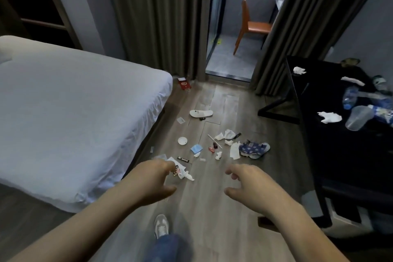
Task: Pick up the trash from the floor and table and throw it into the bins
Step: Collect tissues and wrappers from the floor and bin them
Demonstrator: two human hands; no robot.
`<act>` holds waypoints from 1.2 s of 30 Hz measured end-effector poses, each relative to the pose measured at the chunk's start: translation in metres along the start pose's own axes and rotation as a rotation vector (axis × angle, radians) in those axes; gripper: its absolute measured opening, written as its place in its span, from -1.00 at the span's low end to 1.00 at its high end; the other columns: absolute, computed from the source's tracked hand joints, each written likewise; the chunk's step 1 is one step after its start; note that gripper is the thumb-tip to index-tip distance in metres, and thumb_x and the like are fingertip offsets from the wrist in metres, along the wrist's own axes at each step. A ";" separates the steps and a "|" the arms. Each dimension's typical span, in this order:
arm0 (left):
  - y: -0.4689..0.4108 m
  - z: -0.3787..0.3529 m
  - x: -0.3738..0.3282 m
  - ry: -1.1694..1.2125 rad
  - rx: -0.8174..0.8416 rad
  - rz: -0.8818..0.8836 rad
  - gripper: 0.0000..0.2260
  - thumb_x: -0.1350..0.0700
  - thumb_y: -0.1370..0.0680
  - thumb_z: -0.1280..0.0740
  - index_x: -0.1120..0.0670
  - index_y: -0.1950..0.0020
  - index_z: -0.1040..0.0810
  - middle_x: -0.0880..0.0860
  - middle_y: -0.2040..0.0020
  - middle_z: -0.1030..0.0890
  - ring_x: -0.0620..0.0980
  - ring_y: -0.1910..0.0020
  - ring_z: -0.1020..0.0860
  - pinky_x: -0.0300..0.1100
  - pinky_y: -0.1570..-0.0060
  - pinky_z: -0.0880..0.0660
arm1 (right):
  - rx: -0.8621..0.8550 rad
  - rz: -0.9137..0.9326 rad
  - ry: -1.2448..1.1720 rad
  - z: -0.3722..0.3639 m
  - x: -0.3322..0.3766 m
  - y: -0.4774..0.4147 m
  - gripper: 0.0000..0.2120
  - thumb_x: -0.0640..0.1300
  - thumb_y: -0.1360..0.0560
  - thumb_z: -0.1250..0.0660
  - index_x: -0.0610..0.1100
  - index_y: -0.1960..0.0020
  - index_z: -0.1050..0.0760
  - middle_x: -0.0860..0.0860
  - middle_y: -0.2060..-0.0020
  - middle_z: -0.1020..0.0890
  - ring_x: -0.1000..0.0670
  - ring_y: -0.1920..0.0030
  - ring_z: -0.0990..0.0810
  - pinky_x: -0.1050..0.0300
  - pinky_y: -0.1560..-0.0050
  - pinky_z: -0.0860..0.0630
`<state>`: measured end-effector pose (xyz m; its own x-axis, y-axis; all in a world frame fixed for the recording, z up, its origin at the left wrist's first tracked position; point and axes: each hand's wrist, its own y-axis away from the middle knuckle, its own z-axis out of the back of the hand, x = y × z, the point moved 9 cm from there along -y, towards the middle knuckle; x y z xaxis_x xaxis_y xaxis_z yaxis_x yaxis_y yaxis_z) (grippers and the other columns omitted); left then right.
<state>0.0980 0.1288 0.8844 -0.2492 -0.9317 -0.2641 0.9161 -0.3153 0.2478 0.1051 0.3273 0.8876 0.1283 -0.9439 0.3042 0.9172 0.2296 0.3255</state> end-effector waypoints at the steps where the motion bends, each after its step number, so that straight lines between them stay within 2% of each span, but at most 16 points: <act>1: -0.016 0.002 0.005 -0.002 0.007 -0.003 -0.65 -0.13 -0.49 -0.32 -0.08 -0.24 -0.47 -0.07 -0.16 -0.54 -0.09 -0.13 -0.51 -0.21 -0.10 -0.45 | 0.002 -0.009 -0.009 0.003 -0.002 -0.014 -0.54 0.05 -0.47 -0.33 0.03 -0.35 -0.41 0.08 -0.20 -0.55 0.06 -0.20 -0.50 0.21 -0.05 -0.40; 4: -0.064 0.007 0.027 -0.014 0.030 -0.012 -0.69 -0.14 -0.49 -0.30 -0.07 -0.19 -0.48 -0.07 -0.13 -0.55 -0.07 -0.11 -0.52 -0.21 -0.06 -0.44 | 0.005 -0.031 -0.009 0.012 -0.007 -0.061 -0.55 0.04 -0.47 -0.33 0.03 -0.35 -0.41 0.07 -0.19 -0.55 0.06 -0.19 -0.50 0.21 -0.06 -0.42; 9: -0.140 0.019 0.071 0.020 0.100 -0.002 -0.67 -0.13 -0.49 -0.29 -0.02 -0.20 -0.50 -0.02 -0.12 -0.57 -0.01 -0.11 -0.53 -0.09 -0.12 -0.47 | 0.060 -0.093 -0.007 0.023 -0.011 -0.142 -0.57 0.07 -0.46 -0.35 0.04 -0.31 -0.42 0.09 -0.16 -0.56 0.07 -0.14 -0.52 0.20 -0.04 -0.45; 15: -0.229 0.036 0.116 0.017 0.126 -0.017 -0.72 -0.10 -0.47 -0.30 0.02 -0.10 -0.52 -0.01 -0.03 -0.59 0.00 -0.01 -0.56 -0.05 -0.02 -0.50 | 0.104 -0.155 -0.015 0.032 -0.016 -0.225 -0.56 0.05 -0.46 -0.35 0.06 -0.33 -0.41 0.10 -0.15 -0.55 0.09 -0.15 -0.50 0.23 -0.06 -0.44; 24: -0.336 0.026 0.130 0.023 0.192 -0.017 -0.70 -0.10 -0.49 -0.29 0.01 -0.14 -0.51 -0.01 -0.06 -0.58 -0.01 -0.03 -0.55 -0.09 -0.01 -0.50 | 0.190 -0.190 -0.069 0.040 -0.060 -0.325 -0.55 0.04 -0.49 -0.36 0.06 -0.36 -0.39 0.08 -0.21 -0.52 0.07 -0.16 -0.50 0.22 -0.07 -0.46; 28: -0.388 0.013 0.135 0.013 0.212 0.044 -0.70 -0.08 -0.50 -0.28 -0.01 -0.19 -0.49 -0.03 -0.12 -0.56 -0.02 -0.10 -0.53 -0.14 -0.03 -0.48 | 0.240 -0.134 -0.065 0.041 -0.087 -0.384 -0.54 0.02 -0.50 -0.34 0.01 -0.37 -0.39 0.05 -0.25 -0.50 0.05 -0.22 -0.48 0.19 -0.15 -0.44; 36: -0.495 -0.061 0.175 0.105 0.241 0.248 -0.68 -0.12 -0.46 -0.30 -0.03 -0.16 -0.48 -0.03 -0.08 -0.59 0.01 -0.06 -0.55 -0.11 -0.01 -0.50 | 0.301 -0.050 -0.002 0.011 -0.152 -0.517 -0.55 0.00 -0.48 -0.33 -0.02 -0.35 -0.39 -0.01 -0.21 -0.54 -0.03 -0.19 -0.52 0.11 -0.09 -0.47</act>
<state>-0.3797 0.1324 0.6589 0.0163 -0.9655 -0.2599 0.8412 -0.1273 0.5255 -0.3933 0.3543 0.6833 0.0849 -0.9555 0.2824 0.7697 0.2428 0.5904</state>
